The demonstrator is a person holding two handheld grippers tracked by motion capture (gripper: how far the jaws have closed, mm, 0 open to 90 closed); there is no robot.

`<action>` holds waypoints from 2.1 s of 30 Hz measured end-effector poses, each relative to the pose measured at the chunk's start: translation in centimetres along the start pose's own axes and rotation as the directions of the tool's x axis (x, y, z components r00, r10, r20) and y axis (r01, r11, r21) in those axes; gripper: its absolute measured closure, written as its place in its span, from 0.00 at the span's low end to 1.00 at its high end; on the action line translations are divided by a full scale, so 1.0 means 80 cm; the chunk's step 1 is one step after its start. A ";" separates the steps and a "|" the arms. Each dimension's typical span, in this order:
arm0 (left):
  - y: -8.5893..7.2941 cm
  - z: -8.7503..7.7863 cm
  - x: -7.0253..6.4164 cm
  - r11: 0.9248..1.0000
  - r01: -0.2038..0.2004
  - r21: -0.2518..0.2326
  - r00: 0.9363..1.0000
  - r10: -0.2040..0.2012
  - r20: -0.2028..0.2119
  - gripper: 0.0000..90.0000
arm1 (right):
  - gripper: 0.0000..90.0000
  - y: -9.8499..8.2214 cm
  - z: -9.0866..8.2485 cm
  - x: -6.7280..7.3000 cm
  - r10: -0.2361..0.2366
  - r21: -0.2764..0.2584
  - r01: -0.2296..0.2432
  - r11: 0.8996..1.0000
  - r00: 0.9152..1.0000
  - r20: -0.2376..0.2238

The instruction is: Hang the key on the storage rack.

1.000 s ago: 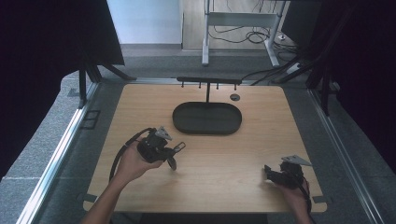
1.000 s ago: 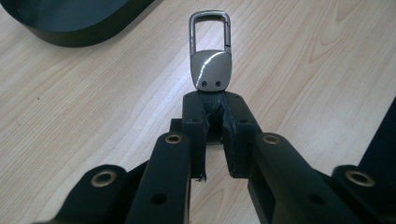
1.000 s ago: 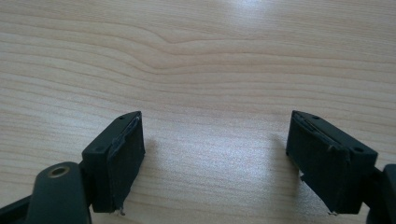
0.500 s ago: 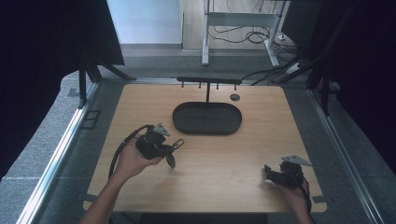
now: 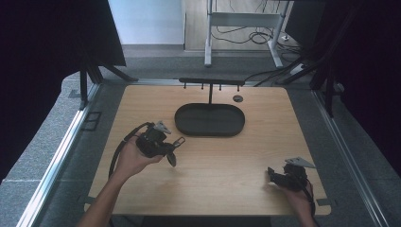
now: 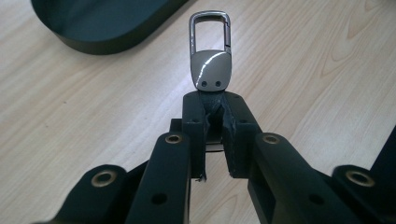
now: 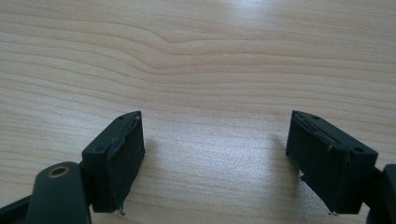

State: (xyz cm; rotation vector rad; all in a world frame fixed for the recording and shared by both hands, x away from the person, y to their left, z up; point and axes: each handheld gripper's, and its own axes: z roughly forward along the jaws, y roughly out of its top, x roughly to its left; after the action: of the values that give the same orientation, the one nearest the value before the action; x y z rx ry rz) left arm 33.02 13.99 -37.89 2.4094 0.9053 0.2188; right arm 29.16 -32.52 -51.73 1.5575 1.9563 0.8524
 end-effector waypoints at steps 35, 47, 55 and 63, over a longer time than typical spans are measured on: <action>0.043 -0.013 0.026 1.000 0.014 0.011 1.000 -0.013 -0.024 0.90 | 0.21 0.001 0.001 0.000 0.005 0.001 -0.005 1.000 1.000 0.004; 0.051 -0.018 0.041 0.999 0.040 0.004 0.998 -0.040 -0.044 0.90 | 0.21 0.001 0.001 0.000 0.002 0.002 -0.002 1.000 1.000 0.006; 0.059 -0.021 0.047 0.999 0.048 0.006 0.997 -0.048 -0.054 0.90 | 0.21 0.001 0.001 0.000 0.003 0.002 -0.003 1.000 1.000 0.007; 0.061 -0.015 0.053 0.998 0.062 0.014 0.997 -0.061 -0.055 0.90 | 0.21 0.001 0.001 0.000 0.002 0.002 -0.002 1.000 1.000 0.007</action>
State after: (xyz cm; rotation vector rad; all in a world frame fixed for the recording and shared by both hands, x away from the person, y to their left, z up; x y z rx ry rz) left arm 38.59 14.23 -34.35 2.3960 1.0078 0.2562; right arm 29.29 -32.53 -51.73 1.5618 1.9516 0.8452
